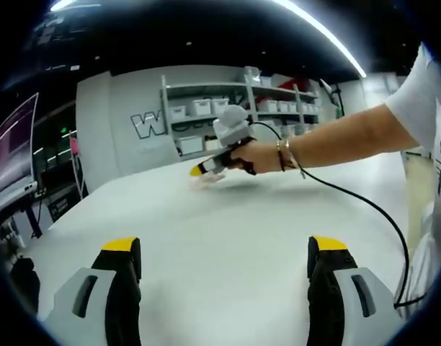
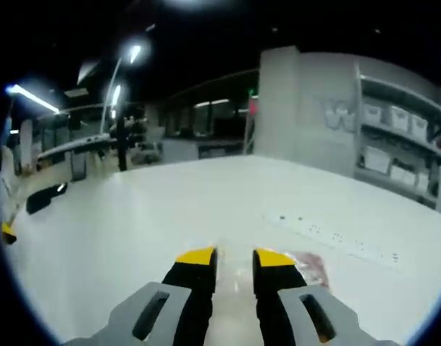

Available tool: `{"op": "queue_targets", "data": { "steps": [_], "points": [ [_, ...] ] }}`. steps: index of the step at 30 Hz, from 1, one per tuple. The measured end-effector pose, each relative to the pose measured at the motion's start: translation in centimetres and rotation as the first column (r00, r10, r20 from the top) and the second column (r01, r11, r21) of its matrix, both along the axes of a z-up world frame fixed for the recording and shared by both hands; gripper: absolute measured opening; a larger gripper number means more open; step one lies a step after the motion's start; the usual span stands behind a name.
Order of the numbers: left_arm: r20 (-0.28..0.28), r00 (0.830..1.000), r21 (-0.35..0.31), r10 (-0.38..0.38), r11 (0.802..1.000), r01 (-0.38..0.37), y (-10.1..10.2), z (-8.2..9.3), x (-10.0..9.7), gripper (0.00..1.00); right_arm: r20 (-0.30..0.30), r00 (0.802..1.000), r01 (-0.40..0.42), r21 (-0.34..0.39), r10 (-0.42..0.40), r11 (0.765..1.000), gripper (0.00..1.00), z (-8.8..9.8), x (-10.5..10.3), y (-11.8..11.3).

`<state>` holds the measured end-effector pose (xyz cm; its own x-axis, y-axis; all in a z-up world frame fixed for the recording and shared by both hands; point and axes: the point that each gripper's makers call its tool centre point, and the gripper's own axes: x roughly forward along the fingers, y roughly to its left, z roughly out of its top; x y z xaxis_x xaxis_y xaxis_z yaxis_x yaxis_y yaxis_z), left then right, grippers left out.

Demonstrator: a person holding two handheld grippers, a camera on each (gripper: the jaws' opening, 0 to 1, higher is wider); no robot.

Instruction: Open the resealable bag by pulling the two sides of the seal apart until the entire bag opening is separated and visibly accessible.

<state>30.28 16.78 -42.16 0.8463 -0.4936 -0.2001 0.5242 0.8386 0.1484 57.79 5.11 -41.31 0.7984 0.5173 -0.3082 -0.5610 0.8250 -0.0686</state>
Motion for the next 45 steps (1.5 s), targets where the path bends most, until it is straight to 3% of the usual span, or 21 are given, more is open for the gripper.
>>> {"op": "queue_targets", "data": {
  "steps": [15, 30, 39, 45],
  "points": [
    [0.005, 1.000, 0.005, 0.000, 1.000, 0.000, -0.1, 0.1, -0.3, 0.95, 0.005, 1.000, 0.006, -0.012, -0.006, 1.000, 0.34, 0.1, 0.3, -0.3],
    [0.008, 1.000, 0.014, 0.004, 1.000, -0.004, 0.0, 0.2, -0.6, 0.94, -0.032, 0.998, 0.053, 0.020, -0.052, 0.998, 0.65, -0.1, -0.3, -1.0],
    [0.012, 1.000, 0.021, 0.005, 1.000, -0.005, 0.1, 0.5, -0.7, 0.94, -0.048, 0.993, 0.108, 0.063, -0.106, 0.992, 0.97, 0.0, -0.6, -1.9],
    [0.006, 1.000, 0.024, 0.009, 1.000, -0.010, 0.1, 0.5, -0.7, 0.94, -0.053, 0.993, 0.106, 0.087, -0.102, 0.991, 1.00, 0.0, -0.8, -2.3]
  ]
}}
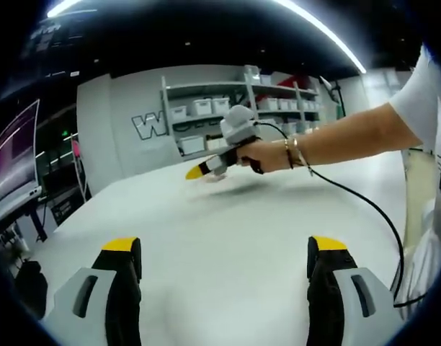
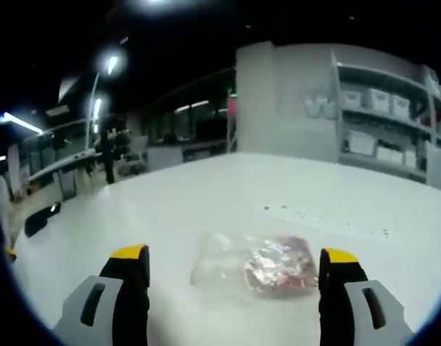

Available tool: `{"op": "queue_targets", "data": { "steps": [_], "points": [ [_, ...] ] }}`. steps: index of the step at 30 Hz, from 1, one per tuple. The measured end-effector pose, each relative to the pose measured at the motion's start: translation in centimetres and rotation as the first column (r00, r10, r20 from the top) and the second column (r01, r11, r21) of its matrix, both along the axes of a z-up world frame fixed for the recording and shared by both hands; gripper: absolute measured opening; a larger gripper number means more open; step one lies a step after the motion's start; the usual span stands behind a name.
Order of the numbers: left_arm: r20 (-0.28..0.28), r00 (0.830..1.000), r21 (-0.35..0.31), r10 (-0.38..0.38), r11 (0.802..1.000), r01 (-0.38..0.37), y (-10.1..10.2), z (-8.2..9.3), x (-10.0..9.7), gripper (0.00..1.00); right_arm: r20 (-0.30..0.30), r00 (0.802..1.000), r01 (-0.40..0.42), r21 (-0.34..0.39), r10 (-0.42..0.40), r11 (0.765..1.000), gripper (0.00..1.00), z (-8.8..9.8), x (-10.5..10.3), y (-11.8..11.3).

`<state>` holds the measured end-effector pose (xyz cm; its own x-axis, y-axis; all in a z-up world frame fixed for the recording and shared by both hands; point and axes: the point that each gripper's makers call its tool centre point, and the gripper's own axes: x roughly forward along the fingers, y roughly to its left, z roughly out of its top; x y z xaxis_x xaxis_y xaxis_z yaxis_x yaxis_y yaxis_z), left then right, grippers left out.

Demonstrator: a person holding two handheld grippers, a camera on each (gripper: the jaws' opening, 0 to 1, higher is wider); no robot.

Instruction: Open the resealable bag by pulling the two sides of the seal apart until the entire bag opening is separated and visibly accessible.

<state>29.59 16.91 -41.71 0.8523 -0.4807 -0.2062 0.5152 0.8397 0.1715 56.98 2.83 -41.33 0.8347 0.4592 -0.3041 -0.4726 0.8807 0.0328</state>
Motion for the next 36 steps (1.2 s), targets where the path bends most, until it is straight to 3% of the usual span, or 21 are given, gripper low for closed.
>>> {"op": "queue_targets", "data": {
  "steps": [5, 16, 36],
  "points": [
    [-0.002, 1.000, 0.004, 0.001, 1.000, -0.001, 0.0, 0.0, 0.0, 0.94, -0.010, 1.000, -0.004, -0.006, 0.004, 1.000, 1.00, -0.3, -0.7, -0.1],
    [-0.006, 1.000, 0.006, 0.015, 1.000, -0.015, 0.4, 0.1, -0.1, 0.94, 0.034, 0.999, 0.035, 0.045, -0.037, 0.998, 0.98, 1.6, -1.5, -2.1],
    [-0.004, 1.000, 0.006, 0.005, 1.000, -0.005, -0.1, 0.1, -0.5, 0.94, 0.044, 0.998, 0.049, 0.089, -0.053, 0.995, 0.95, 1.6, -4.0, -3.6]
  ]
}}
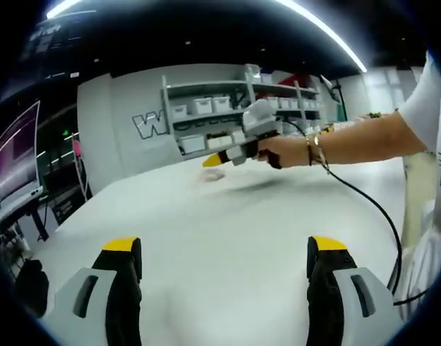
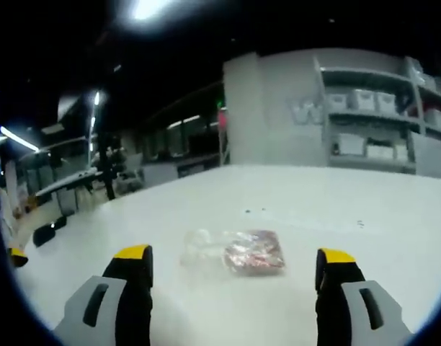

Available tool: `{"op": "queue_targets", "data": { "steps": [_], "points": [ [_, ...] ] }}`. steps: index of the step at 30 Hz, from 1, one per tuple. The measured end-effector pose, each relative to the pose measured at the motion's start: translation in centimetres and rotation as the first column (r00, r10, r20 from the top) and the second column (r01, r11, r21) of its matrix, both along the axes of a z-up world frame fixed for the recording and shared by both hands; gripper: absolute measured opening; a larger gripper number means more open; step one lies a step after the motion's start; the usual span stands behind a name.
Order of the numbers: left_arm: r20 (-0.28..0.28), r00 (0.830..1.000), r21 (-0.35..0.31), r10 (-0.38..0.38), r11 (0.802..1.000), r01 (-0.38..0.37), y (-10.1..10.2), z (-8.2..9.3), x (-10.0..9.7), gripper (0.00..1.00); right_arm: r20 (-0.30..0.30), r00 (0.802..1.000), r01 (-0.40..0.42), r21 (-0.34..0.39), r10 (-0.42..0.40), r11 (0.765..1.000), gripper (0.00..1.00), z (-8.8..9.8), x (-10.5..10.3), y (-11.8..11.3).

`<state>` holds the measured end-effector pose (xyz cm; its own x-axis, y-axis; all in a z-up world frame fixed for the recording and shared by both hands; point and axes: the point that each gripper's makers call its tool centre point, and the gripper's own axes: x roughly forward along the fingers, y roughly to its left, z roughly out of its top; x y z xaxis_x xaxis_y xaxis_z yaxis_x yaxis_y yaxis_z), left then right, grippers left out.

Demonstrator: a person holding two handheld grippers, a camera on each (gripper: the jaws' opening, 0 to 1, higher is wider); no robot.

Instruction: Open the resealable bag by pulling the two sides of the seal apart until the entire bag opening is separated and visibly accessible.

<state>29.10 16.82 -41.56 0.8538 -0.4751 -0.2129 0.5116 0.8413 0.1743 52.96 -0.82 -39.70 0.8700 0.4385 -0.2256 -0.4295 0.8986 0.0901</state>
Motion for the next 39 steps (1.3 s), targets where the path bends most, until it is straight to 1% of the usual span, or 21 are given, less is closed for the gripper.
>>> {"op": "queue_targets", "data": {
  "steps": [4, 6, 16, 27, 39],
  "points": [
    [0.001, 1.000, 0.000, -0.003, 1.000, 0.003, -0.1, 0.0, -0.1, 0.94, 0.008, 1.000, -0.002, 0.006, 0.002, 1.000, 0.94, 0.1, -0.6, -0.2],
    [0.002, 1.000, 0.002, -0.003, 1.000, 0.003, -0.2, 0.1, -0.1, 0.94, 0.011, 1.000, -0.001, 0.013, 0.001, 1.000, 0.94, 0.2, -0.4, -0.5],
    [0.003, 1.000, 0.003, -0.007, 1.000, 0.007, -0.4, 0.1, -0.3, 0.94, 0.021, 1.000, 0.001, 0.037, -0.002, 0.999, 0.93, 0.4, -1.5, -1.3],
    [0.008, 1.000, 0.009, -0.015, 1.000, 0.015, -1.0, 0.3, -0.5, 0.94, 0.049, 0.999, -0.004, 0.068, 0.001, 0.998, 0.93, 1.4, -3.2, -2.1],
    [0.010, 1.000, 0.010, -0.026, 1.000, 0.026, -1.5, 0.3, -0.8, 0.94, 0.076, 0.997, -0.015, 0.083, 0.008, 0.996, 0.93, 2.4, -5.1, -2.8]
  ]
}}
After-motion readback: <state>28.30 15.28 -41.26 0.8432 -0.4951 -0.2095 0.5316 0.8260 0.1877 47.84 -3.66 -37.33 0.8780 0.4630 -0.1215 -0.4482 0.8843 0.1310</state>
